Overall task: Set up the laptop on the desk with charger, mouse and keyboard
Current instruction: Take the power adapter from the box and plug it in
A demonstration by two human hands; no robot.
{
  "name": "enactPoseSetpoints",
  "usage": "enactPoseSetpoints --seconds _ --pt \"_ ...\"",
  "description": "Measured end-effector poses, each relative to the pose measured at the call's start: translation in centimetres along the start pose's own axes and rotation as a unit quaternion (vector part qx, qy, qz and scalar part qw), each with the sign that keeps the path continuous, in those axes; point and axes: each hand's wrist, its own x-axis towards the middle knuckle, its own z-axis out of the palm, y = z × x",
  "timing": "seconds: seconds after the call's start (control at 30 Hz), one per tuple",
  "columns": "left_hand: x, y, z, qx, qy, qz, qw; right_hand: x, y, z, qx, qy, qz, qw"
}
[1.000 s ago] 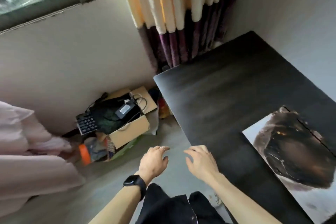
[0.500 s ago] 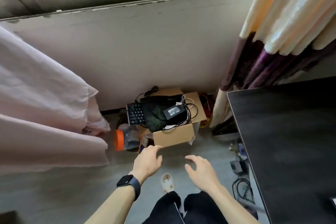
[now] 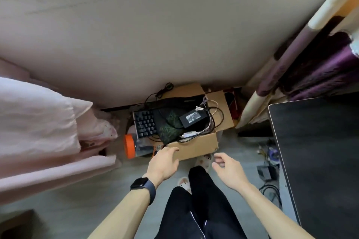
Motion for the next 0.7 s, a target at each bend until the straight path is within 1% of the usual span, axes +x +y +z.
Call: enactPoseSetpoints --seconds 0.23,0.37,0.43,0.53,0.6,0.7 --pt "8.6 1.1 -3.4 0.042 0.005 0.002 0.999 8.2 -1.3 -2.6 0.004 -0.029 0.056 0.998" --pt "14.9 1.5 -3.5 0.069 0.001 0.026 0.997 13.6 -0.3 -2.0 0.079 -0.012 0.102 0.992" --pt "18.3 1.6 -3.4 0.080 0.005 0.036 0.996 16.3 0.3 -0.9 0.157 0.011 0.139 0.978" --pt "23.9 1.8 -2.4 0.113 0.029 0.062 0.991 19.7 0.6 1.4 0.291 0.033 0.204 0.934" --pt "27.3 2.0 -1.3 0.148 0.035 0.085 0.985 21.7 0.6 2.9 0.332 0.045 0.212 0.918" --pt "31.3 1.8 1.1 0.219 0.025 0.113 0.969 24.8 1.1 4.8 0.373 0.072 0.222 0.898"
